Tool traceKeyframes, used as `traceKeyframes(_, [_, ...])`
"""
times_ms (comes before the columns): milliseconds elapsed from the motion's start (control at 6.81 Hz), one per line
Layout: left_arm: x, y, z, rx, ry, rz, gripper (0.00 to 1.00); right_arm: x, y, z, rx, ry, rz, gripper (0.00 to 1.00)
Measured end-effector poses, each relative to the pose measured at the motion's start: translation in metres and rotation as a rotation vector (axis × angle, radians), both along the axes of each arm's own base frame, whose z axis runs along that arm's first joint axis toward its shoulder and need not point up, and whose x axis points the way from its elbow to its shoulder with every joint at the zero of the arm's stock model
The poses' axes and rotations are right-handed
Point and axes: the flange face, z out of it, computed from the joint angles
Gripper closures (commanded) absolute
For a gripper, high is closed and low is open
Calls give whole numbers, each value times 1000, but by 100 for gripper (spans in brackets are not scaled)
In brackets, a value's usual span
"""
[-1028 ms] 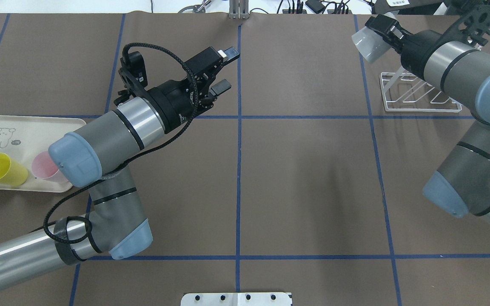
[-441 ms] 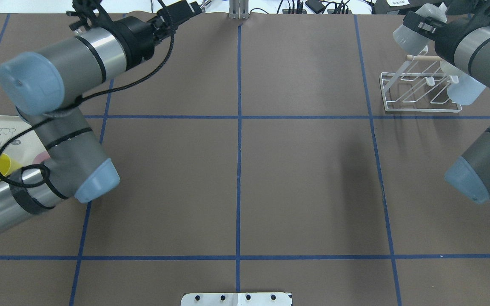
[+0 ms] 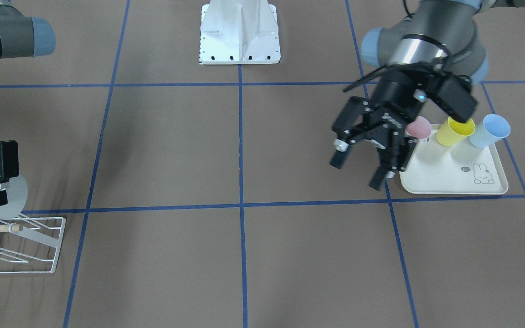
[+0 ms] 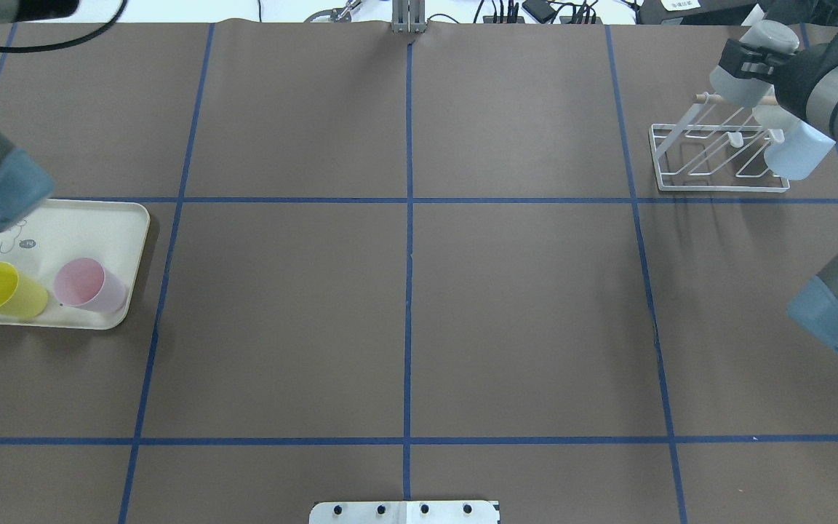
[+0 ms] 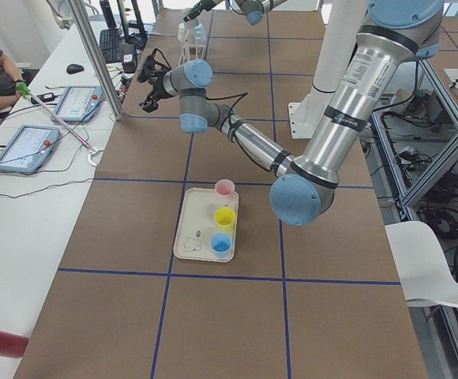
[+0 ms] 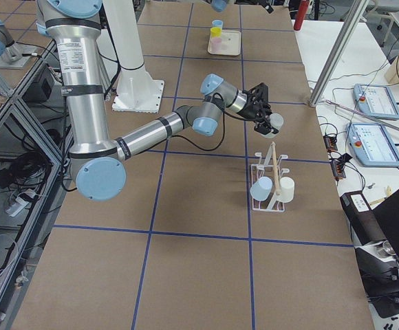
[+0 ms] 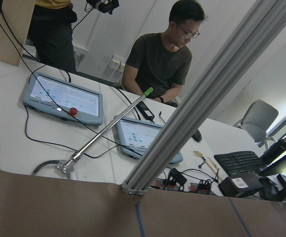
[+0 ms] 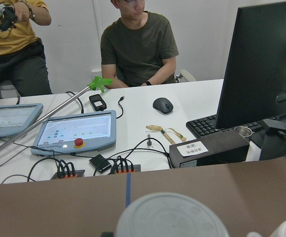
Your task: Transfer IKEA cup to right arm and place on rack
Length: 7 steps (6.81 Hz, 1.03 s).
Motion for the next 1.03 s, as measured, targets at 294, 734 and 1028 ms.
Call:
traceKeyframes(294, [-63, 13, 104, 7, -226, 96, 0, 18, 13, 32, 20, 119, 0, 100])
traceKeyframes(734, [-81, 34, 172, -11, -334, 151, 0, 26, 20, 81, 47, 153, 6, 100])
traceKeyframes(1028, [-84, 38, 180, -14, -346, 157, 0, 21, 15, 112, 61, 148, 11, 100])
